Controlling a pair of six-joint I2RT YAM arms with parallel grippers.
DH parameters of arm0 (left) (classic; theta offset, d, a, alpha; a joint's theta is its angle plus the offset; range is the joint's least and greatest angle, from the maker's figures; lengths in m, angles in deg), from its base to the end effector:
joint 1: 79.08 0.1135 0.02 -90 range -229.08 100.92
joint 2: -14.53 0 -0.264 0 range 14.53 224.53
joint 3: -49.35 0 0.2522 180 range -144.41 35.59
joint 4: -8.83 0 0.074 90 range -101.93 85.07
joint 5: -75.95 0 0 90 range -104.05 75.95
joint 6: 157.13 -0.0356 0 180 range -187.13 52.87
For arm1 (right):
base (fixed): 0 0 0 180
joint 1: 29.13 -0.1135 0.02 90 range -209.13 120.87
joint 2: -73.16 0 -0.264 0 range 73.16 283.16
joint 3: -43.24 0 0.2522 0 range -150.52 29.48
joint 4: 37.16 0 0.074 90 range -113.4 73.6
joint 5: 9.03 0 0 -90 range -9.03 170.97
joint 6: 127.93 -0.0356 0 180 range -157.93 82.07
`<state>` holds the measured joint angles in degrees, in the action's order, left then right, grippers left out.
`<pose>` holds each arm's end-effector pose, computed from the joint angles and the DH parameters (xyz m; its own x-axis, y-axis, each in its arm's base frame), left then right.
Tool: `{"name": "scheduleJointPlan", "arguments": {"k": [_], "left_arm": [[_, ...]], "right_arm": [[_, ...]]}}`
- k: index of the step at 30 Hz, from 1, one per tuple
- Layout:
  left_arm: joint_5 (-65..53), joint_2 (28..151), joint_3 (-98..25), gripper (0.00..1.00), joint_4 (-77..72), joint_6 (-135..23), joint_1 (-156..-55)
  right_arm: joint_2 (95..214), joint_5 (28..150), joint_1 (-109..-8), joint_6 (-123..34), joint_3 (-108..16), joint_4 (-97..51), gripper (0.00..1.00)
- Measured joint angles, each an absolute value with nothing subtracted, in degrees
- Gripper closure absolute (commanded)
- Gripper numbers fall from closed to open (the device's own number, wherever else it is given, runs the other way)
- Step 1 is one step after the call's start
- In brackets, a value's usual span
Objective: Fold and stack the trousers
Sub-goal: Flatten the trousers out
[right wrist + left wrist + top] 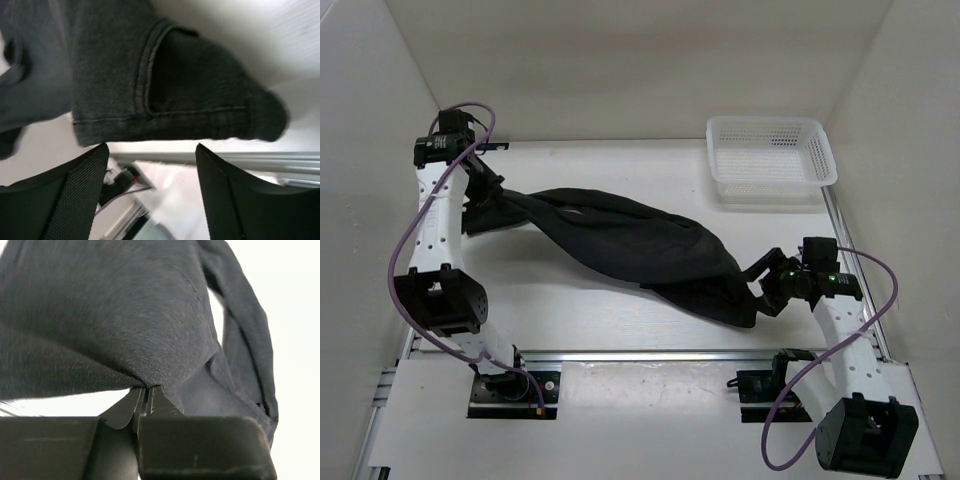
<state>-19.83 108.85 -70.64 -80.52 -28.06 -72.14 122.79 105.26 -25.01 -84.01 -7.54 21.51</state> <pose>0.3130 0.0417 0.3879 -0.5871 -0.7032 -0.4011 -0.6885 0.6943 -0.2094 0.1590 0.0032 0.2299 -0.6952 0.7083 -0.1225 0.4987 0.5980 0.6275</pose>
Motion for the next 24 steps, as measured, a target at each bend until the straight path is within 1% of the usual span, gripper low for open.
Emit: {"name": "scheduleJointPlan", "arguments": {"k": [2,4,5,8,13,15,16,18,19,20,21,22,23,24], "left_arm": [[-19.42,109.99,-70.64,0.9,-81.07,-28.44,-72.14],[-19.18,110.56,-70.64,0.9,-81.46,-28.72,-72.05],[-19.13,110.58,-70.64,0.9,-81.6,-28.81,-71.99],[-18.91,110.56,-70.67,0.9,-81.77,-29.38,-71.77],[-17.89,110.56,-71.17,0.9,-82.01,-30.71,-71.31],[-17.65,110.56,-71.47,0.9,-82.1,-31.08,-71.09],[-17.56,110.56,-71.54,0.9,-82.1,-31.17,-70.9],[-17.43,110.56,-71.54,0.9,-82.12,-31.32,-70.41],[-17.28,110.56,-71.54,0.9,-82.12,-31.34,-70.11],[-16.93,110.58,-71.54,0.9,-82.14,-31.36,-69.74],[-16.55,110.69,-71.71,0.9,-82.27,-31.36,-69.39],[-16.2,110.82,-71.89,0.9,-82.38,-31.36,-69.17],[-15.79,111.17,-72.33,0.9,-82.62,-31.39,-68.99],[-15.44,111.72,-73.22,0.9,-82.95,-31.39,-68.88]], "right_arm": [[123.18,107.99,-24.95,-87.01,-7.03,20.87,0.21],[123.07,109.65,-24.51,-89.67,-6.79,19.45,0.14],[122.98,110.11,-24.16,-90.88,-6.53,18.86,0.14],[123.03,111.42,-22.33,-93.61,-5.2,17.38,0.08],[123.27,112.23,-20.05,-97.83,-2.79,14.23,0.08],[123.62,112.8,-19.46,-100.08,-0.54,10.84,0.12],[124.23,113.17,-19.33,-101.37,0.9,8.94,0.2],[126.33,113.78,-19.07,-103.64,3.85,5.29,0.32],[127.53,113.87,-19.07,-104.38,4.92,4.31,0.44],[128.38,113.85,-19.07,-104.86,5.51,3.8,0.74],[128.99,113.61,-19.07,-105.28,5.8,3.39,0.88],[129.28,113.39,-19.03,-105.39,5.62,3.1,0.97],[129.54,112.82,-18.81,-105.32,4.94,3.21,1.0],[129.98,111.95,-18.44,-104.82,3.7,3.67,1.0]]}}
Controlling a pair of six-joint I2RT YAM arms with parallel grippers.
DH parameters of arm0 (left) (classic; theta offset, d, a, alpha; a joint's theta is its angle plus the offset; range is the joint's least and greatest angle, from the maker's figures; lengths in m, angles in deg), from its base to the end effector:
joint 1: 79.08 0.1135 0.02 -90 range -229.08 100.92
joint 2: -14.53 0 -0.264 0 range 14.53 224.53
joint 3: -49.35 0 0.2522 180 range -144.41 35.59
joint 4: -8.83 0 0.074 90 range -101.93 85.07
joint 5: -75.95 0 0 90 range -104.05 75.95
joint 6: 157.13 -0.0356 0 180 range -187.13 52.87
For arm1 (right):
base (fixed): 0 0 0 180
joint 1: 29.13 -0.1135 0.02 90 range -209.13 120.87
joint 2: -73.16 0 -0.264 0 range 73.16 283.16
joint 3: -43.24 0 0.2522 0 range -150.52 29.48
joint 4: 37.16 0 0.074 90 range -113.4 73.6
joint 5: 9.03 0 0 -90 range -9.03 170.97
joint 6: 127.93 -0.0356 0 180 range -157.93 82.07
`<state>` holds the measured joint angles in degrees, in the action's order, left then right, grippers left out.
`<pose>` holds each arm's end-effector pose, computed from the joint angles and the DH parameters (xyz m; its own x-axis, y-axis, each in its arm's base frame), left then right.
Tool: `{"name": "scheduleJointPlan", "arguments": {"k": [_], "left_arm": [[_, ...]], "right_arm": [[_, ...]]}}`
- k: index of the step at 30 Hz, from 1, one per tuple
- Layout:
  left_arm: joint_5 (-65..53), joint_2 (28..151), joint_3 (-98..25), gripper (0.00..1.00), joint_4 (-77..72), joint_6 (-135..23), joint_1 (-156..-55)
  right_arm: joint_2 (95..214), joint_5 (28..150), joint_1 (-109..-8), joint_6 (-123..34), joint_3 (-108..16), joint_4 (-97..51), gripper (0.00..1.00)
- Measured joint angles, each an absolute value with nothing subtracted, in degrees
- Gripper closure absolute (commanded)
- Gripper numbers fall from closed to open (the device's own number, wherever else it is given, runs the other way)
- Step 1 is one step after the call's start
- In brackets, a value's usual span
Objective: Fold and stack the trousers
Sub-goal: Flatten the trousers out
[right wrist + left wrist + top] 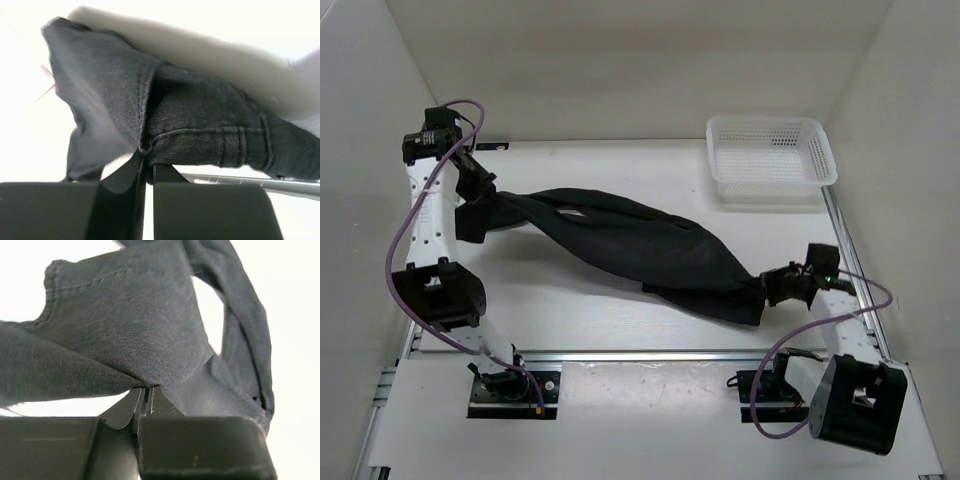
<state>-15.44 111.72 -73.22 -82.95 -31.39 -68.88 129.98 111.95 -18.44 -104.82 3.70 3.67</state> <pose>0.3195 0.0584 0.3831 -0.6230 -0.7054 -0.3379 -0.6782 0.7024 -0.2158 0.1720 -0.0138 0.1708 -0.4270 0.8831 0.1946 0.7249 0.2056 0.6574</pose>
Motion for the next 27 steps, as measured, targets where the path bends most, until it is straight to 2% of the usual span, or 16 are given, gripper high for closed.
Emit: {"name": "scheduleJointPlan", "arguments": {"k": [3,9,12,16,19,20,21,22,23,24,25,26,27], "left_arm": [[-14.7,114.12,-77.2,0.9,-83.32,-31.39,-68.69],[-10.39,122.21,-94.4,0.9,-82.64,-30.82,-68.03],[-6.94,120.74,-96.37,0.9,-82.73,-29.62,-65.43],[-3.81,116.11,-94.16,0.9,-82.58,-28.74,-62.33],[-3.79,110.75,-86.73,0.9,-82.4,-28.72,-61.3],[-4.01,108.83,-83.43,0.9,-82.29,-28.74,-61.23],[-4.53,106.76,-79.32,0.9,-82.4,-28.98,-61.19],[-5.23,104.74,-74.84,0.9,-82.21,-29.29,-61.19],[-5.82,102.84,-70.34,0.82,-82.03,-29.75,-61.15],[-6.87,100.77,-65.05,0.76,-82.25,-30.36,-61.08],[-7.88,99.3,-60.63,0.65,-81.9,-30.95,-60.99],[-9.04,97.77,-56.0,0.49,-81.81,-31.74,-60.8],[-9.95,96.66,-52.13,0.17,-82.08,-32.35,-60.45]], "right_arm": [[134.44,108.38,-17.08,-101.54,-6.9,6.84,1.0],[149.34,103.16,-17.26,-89.7,-49.17,9.68,1.0],[149.47,102.22,-17.52,-84.58,-61.28,9.81,1.0],[139.07,99.82,-18.15,-79.71,-57.24,12.11,1.0],[127.62,95.34,-18.35,-78.44,-44.43,15.21,1.0],[124.77,93.17,-18.81,-78.55,-40.74,17.27,0.97],[121.45,90.57,-19.57,-79.07,-36.76,19.15,0.89],[118.44,88.1,-20.29,-79.9,-32.61,20.85,0.74],[115.86,85.54,-21.04,-80.69,-29.0,23.47,0.36],[113.67,82.77,-21.45,-81.87,-26.51,26.12,0.22],[111.55,79.23,-21.63,-82.42,-24.39,29.18,0.09],[110.15,76.74,-21.74,-83.25,-23.6,31.47,0.06],[108.67,74.13,-21.78,-83.6,-23.4,33.42,0.04]]}}
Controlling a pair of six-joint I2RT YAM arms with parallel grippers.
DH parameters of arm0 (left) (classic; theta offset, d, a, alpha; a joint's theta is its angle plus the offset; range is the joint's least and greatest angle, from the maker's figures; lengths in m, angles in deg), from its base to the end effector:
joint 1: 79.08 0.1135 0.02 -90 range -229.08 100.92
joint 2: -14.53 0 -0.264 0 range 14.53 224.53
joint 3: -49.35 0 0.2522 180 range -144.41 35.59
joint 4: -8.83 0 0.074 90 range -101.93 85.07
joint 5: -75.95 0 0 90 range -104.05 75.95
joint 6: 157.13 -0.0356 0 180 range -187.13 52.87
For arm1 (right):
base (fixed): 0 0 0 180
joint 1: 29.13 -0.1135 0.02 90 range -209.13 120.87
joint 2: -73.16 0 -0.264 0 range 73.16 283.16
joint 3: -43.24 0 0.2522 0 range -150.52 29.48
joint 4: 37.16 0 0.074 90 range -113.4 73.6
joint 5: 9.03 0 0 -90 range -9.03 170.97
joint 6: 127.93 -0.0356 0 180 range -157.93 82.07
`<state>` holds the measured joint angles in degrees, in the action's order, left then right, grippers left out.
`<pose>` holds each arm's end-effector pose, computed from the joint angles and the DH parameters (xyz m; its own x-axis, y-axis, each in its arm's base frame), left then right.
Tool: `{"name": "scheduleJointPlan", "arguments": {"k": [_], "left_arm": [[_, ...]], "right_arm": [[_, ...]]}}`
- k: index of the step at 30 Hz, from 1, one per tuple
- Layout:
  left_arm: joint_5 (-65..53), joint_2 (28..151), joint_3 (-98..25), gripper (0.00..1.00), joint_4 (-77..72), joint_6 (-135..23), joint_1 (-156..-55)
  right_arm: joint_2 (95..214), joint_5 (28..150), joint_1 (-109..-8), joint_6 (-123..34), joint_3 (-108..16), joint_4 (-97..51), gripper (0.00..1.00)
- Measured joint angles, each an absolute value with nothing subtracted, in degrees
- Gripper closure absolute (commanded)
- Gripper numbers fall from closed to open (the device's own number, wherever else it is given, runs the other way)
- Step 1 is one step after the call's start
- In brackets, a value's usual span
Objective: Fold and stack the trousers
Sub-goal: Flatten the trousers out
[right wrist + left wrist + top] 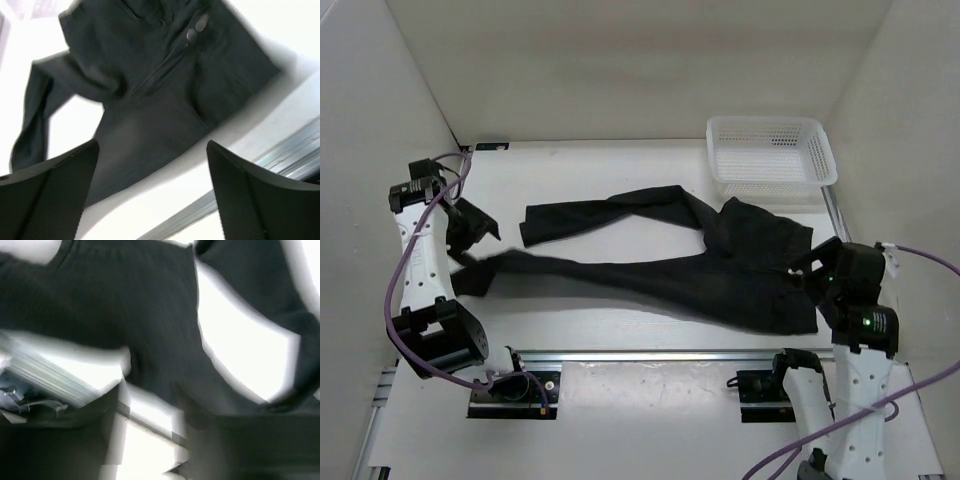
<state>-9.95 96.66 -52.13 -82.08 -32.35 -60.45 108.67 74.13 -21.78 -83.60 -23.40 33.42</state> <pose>0.2438 0.0795 0.3547 -0.5688 -0.7922 -0.2211 -0.7569 0.6094 -0.2361 0.1040 -0.0177 0.3277 -0.2843 0.7528 -0.5937 0.6033 0.6217 0.4995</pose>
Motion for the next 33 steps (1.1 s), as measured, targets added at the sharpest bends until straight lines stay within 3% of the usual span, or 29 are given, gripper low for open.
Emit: {"name": "scheduleJointPlan", "arguments": {"k": [1,3,4,6,7,9,11,14,18,19,20,22,24,27,30,31,33], "left_arm": [[-10.54,95.96,-49.25,0.06,-82.45,-33.2,-60.16],[-11.11,95.41,-46.62,0.02,-82.99,-34.31,-59.79],[-11.48,95.41,-46.54,0.02,-82.91,-34.93,-59.62],[-11.94,95.45,-47.82,0.19,-82.69,-35.78,-59.62],[-12.12,95.52,-49.18,0.47,-82.6,-36.06,-59.75],[-13.45,95.98,-53.22,0.75,-82.38,-36.76,-60.97],[-14.15,96.83,-57.05,0.9,-81.36,-37.44,-62.96],[-13.6,98.8,-58.21,0.9,-79.34,-38.29,-65.17],[-13.47,104.29,-54.1,0.59,-76.55,-38.36,-66.85],[-13.6,105.55,-52.98,0.3,-75.96,-38.34,-67.22],[-13.76,107.15,-52.04,0.23,-75.43,-38.55,-67.75],[-13.89,110.75,-52.02,0.18,-74.71,-38.42,-69.58],[-14.3,115.19,-54.32,0.27,-74.58,-38.25,-72.14],[-15.26,124.37,-62.12,0.31,-74.43,-38.55,-76.53],[-15.24,132.02,-68.15,0.19,-73.27,-38.27,-79.14],[-15.24,134.12,-69.44,0.05,-73.2,-38.14,-79.48],[-15.55,138.14,-72.39,0.01,-74.05,-37.83,-79.53]], "right_arm": [[107.44,71.86,-21.85,-83.97,-23.45,34.27,0.04],[105.45,68.5,-22.06,-83.99,-24.82,35.6,0.04],[105.21,67.05,-22.3,-83.79,-26.42,35.8,0.09],[106.46,65.26,-22.87,-82.66,-29.72,35.28,0.49],[107.51,64.78,-23.11,-81.74,-31.25,34.21,0.71],[110.57,65.0,-23.27,-80.17,-33.55,31.74,0.99],[114.37,67.49,-23.31,-77.81,-34.29,28.61,1.0],[123.0,75.12,-24.1,-75.2,-34.42,23.74,1.0],[135.83,84.28,-27.99,-73.74,-31.73,16.37,1.0],[137.95,85.7,-29.69,-73.72,-29.94,15.02,0.99],[139.38,86.88,-31.33,-73.76,-27.99,14.25,0.99],[140.6,88.87,-34.15,-74.05,-24.39,13.4,0.93],[141.04,90.29,-36.07,-74.46,-22.05,13.07,0.9],[141.45,91.16,-36.66,-74.42,-21.39,12.3,0.84],[141.45,91.07,-36.66,-73.76,-22.29,12.17,0.83],[141.45,90.92,-36.66,-73.54,-22.84,12.2,0.82],[141.45,90.35,-36.66,-73.35,-23.78,12.17,0.77]]}}
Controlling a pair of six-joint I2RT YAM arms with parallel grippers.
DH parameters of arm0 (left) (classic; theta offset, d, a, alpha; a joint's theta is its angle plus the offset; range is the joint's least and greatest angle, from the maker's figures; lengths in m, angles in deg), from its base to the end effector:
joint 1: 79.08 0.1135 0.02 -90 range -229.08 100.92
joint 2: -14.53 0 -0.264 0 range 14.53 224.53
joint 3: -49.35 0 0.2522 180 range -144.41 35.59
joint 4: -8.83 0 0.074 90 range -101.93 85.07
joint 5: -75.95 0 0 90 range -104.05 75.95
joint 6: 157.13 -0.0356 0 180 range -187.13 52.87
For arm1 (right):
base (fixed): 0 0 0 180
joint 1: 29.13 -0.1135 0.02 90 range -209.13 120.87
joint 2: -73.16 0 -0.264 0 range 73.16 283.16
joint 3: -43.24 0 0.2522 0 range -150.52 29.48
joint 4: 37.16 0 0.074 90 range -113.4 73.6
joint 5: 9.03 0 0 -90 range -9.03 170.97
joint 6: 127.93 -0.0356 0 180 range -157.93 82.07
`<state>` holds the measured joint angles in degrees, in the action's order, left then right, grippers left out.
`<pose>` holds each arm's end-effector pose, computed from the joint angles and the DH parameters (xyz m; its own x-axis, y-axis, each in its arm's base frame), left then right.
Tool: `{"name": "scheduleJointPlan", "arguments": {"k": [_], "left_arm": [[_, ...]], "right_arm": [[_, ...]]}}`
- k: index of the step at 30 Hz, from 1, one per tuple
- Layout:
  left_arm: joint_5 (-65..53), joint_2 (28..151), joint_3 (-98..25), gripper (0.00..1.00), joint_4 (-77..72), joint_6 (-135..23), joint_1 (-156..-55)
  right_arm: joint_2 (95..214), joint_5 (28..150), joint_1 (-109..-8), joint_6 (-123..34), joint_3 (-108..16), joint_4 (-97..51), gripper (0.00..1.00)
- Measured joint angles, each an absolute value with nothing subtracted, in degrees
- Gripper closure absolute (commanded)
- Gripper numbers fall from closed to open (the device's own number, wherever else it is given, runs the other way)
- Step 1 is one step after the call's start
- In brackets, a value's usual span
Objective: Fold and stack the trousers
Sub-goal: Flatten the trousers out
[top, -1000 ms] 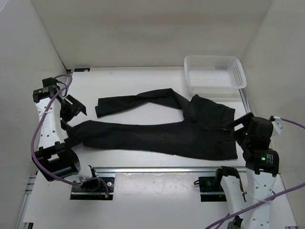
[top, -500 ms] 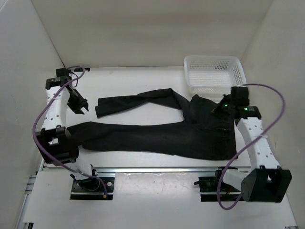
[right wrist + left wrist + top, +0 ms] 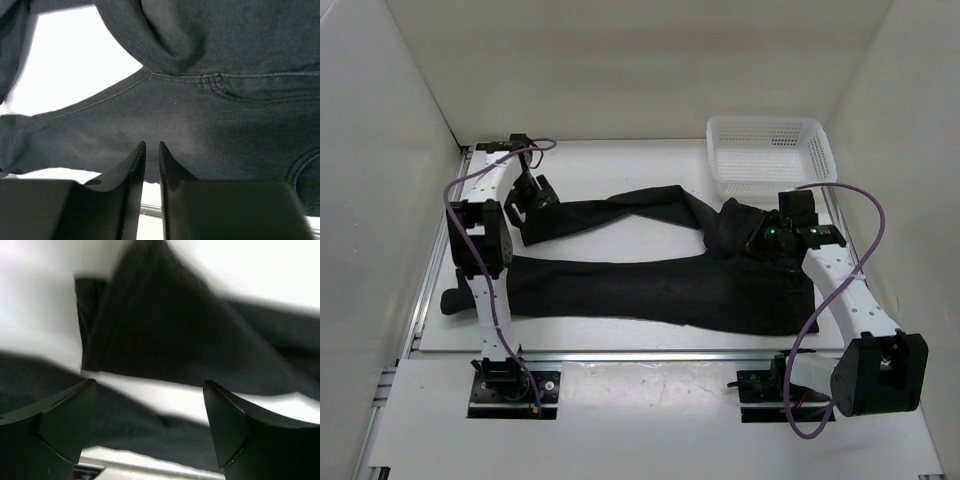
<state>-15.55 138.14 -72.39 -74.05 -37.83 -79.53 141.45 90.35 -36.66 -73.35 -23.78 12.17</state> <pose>0.4282 -0.0024 0.2160 -0.8711 -0.4824 -0.0926 -0.4826 0.8756 -0.0220 0.2409 0.0377 0.2689 -0.7587 0.4765 -0.4443 0.2550 0.8447 0.4705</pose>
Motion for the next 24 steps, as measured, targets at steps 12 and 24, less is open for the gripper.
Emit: {"name": "scheduleJointPlan", "arguments": {"k": [12,24], "left_arm": [[-19.77,150.05,-93.4,0.01,-78.19,-36.7,-77.21],[-11.33,157.68,-93.05,0.9,-79.54,-37.64,-76.14]], "right_arm": [[142.13,88.45,-29.93,-72.65,-24.8,13.35,0.23],[161.17,90.22,-21.06,-75.77,-28.56,10.4,0.28]]}}
